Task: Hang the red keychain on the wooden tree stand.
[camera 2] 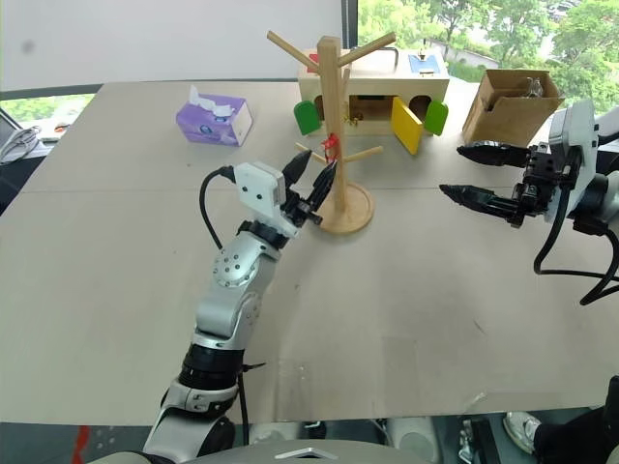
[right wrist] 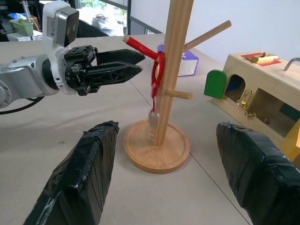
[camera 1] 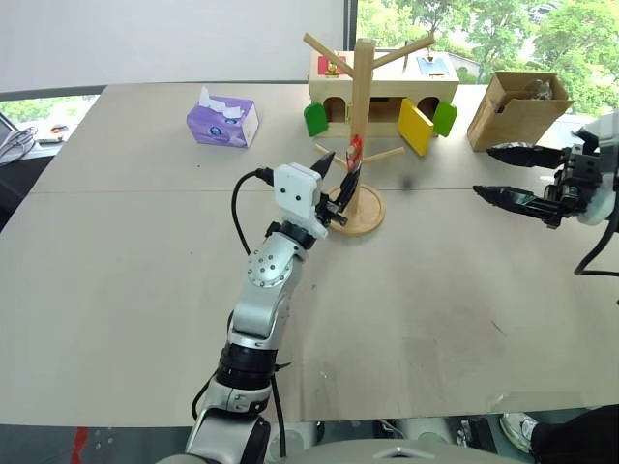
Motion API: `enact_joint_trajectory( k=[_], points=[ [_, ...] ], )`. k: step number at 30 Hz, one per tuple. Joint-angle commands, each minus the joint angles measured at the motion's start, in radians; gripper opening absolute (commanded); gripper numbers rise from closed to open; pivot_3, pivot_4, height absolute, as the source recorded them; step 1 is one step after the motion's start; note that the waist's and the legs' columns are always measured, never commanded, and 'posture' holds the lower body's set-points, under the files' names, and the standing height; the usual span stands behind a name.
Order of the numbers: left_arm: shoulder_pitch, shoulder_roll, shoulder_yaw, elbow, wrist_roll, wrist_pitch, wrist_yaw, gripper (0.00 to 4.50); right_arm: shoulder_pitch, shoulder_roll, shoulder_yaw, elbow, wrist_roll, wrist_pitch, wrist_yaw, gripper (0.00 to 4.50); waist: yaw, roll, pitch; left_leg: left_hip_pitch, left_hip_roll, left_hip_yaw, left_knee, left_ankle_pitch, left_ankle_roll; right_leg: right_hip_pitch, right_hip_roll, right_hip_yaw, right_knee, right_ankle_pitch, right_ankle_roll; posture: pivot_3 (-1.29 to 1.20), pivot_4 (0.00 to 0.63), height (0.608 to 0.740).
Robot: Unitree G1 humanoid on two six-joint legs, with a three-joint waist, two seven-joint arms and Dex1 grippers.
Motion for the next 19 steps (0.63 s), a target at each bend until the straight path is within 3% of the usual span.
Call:
enact_joint_trajectory(
  k=[1,11,19],
  points=[
    [0.034,-0.015,0.065,-0.015,-0.023,0.031,0.055,2.25,0.036,0.070,-0.036,-0.033,-0.053,-0.049,-0.132,3.60,-0.001,0.000,0.000,0.000,0.000,0.000,0.000,0.000,0.000,0.000,0.000,0.000,0.000,0.000,0.000,0.00,0.150,0.740],
    [0.142,0.040,0.271,0.084,0.029,0.038,0.227,2.25,0.122,0.478,-0.006,0.216,-0.399,-0.440,-0.615,3.60,0.000,0.000,0.000,0.000,0.000,0.001,0.000,0.003,-0.005,-0.001,0.001,0.000,0.001,0.000,0.000,0.00,0.150,0.740],
    [0.198,0.052,0.296,0.123,0.058,0.019,0.261,2.25,0.109,0.567,0.007,0.443,-0.521,-0.670,-0.764,3.60,-0.003,0.000,0.000,0.000,0.000,0.003,0.000,0.003,-0.005,-0.001,0.000,0.001,0.001,0.000,0.001,0.00,0.150,0.740]
  ],
)
